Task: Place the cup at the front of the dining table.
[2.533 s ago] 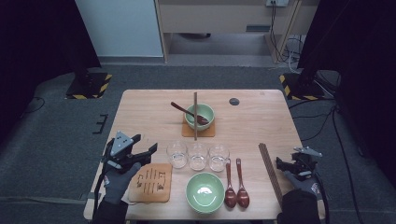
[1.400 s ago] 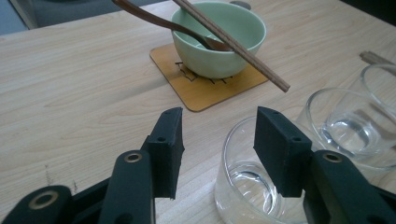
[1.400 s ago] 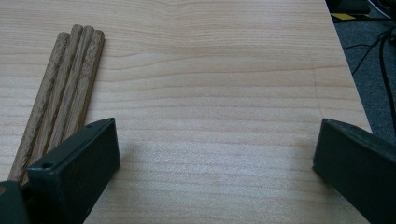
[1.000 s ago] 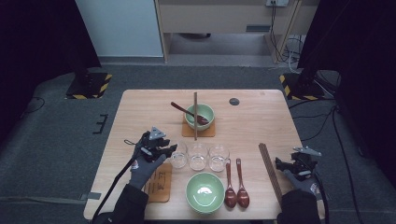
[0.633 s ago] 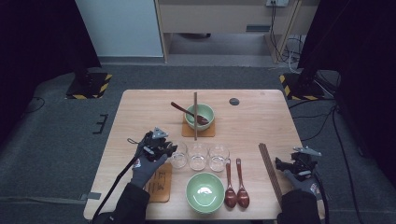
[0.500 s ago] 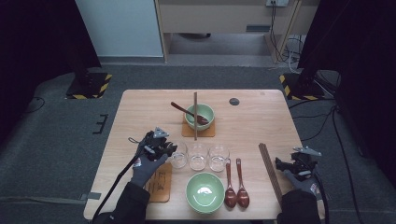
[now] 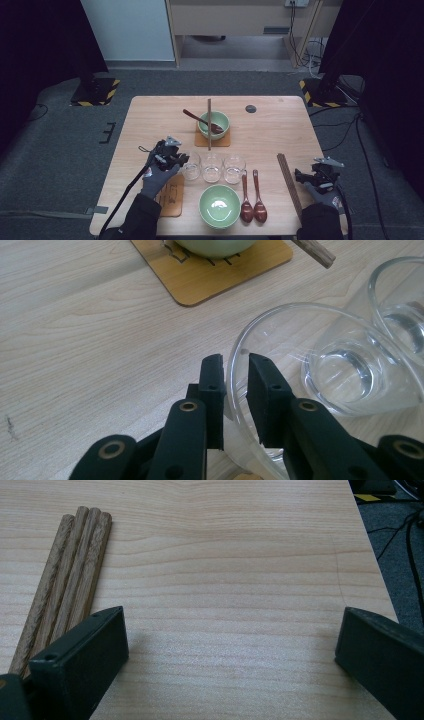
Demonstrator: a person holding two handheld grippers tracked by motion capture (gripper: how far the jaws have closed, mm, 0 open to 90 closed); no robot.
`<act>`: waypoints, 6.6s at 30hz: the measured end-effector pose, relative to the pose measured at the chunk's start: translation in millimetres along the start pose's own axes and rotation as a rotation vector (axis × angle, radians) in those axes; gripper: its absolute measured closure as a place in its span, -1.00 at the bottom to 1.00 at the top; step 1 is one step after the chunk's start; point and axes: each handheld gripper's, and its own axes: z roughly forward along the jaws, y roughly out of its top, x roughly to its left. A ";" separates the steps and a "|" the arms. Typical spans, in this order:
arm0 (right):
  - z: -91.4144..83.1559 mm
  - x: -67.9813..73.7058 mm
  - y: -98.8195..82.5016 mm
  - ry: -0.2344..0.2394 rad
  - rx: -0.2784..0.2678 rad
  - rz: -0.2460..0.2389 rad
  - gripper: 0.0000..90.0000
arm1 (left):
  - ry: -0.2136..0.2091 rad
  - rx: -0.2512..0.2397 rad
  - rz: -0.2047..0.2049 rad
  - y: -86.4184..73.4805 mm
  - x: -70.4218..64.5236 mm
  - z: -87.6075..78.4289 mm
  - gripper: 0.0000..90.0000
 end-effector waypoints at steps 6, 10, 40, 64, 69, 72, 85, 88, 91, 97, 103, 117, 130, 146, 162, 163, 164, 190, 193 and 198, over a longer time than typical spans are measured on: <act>0.0 0.0 0.0 0.000 0.000 0.000 -0.99 | 0.013 0.023 0.015 2.2 -2.0 1.9 0.68; 0.0 0.0 0.0 0.000 0.000 0.000 -0.99 | 0.019 0.033 0.017 3.6 -2.3 2.2 0.70; 0.0 0.0 0.0 0.000 0.000 0.000 -0.99 | 0.029 0.006 -0.066 -4.1 4.2 -7.8 0.78; 0.0 0.0 0.0 0.000 0.000 0.000 -0.99 | 0.064 -0.148 -0.119 0.7 20.5 -48.9 0.80; 0.0 0.0 0.0 0.000 0.000 0.000 -0.99 | 0.070 -0.168 -0.133 1.9 23.0 -51.8 0.80; 0.0 0.0 0.0 0.000 0.000 0.000 -0.99 | 0.072 -0.175 -0.133 3.2 23.5 -51.1 0.80; 0.0 0.0 0.0 0.000 0.000 0.000 -0.99 | 0.099 -0.192 -0.143 17.2 31.8 -53.3 0.80; 0.0 0.0 0.0 0.000 0.000 0.000 -0.99 | 0.105 -0.199 -0.139 22.3 31.5 -54.5 0.80; 0.0 0.0 0.0 0.000 0.000 0.000 -0.99 | 0.110 -0.200 -0.133 27.9 32.2 -55.6 0.80; 0.0 0.0 0.0 0.000 0.000 0.000 -0.99 | 0.122 -0.205 -0.133 37.7 34.5 -56.6 0.80; 0.0 0.0 0.0 0.000 0.000 0.000 -0.99 | 0.125 -0.209 -0.137 45.5 36.2 -55.0 0.80; 0.0 0.0 0.0 0.000 0.000 0.000 -0.99 | 0.151 -0.160 -0.140 47.2 42.1 -30.8 0.81; 0.0 0.0 0.0 0.000 0.000 0.000 -0.99 | 0.180 -0.075 -0.150 43.3 50.5 1.5 0.81; 0.0 0.0 0.0 0.000 0.000 0.000 -0.99 | 0.197 -0.038 -0.153 40.1 55.2 19.1 0.81; 0.0 0.0 0.0 0.000 0.000 0.000 -0.99 | 0.224 -0.096 -0.192 39.1 56.4 31.4 0.75; 0.0 0.0 0.0 0.000 0.000 0.000 -0.99 | 0.224 -0.099 -0.196 39.0 56.6 31.7 0.75; 0.0 0.0 0.0 0.000 0.000 0.000 -0.99 | 0.223 -0.103 -0.202 39.0 57.0 32.2 0.74; 0.0 0.0 0.0 0.000 0.000 0.000 -0.99 | 0.185 -0.208 -0.226 37.2 61.4 29.8 0.43; 0.0 0.0 0.0 0.000 0.000 0.000 -0.99 | 0.171 -0.233 -0.234 33.5 62.7 22.8 0.26; 0.0 0.0 0.0 0.000 0.000 0.000 -0.99 | 0.148 -0.297 -0.236 24.2 63.4 4.2 0.13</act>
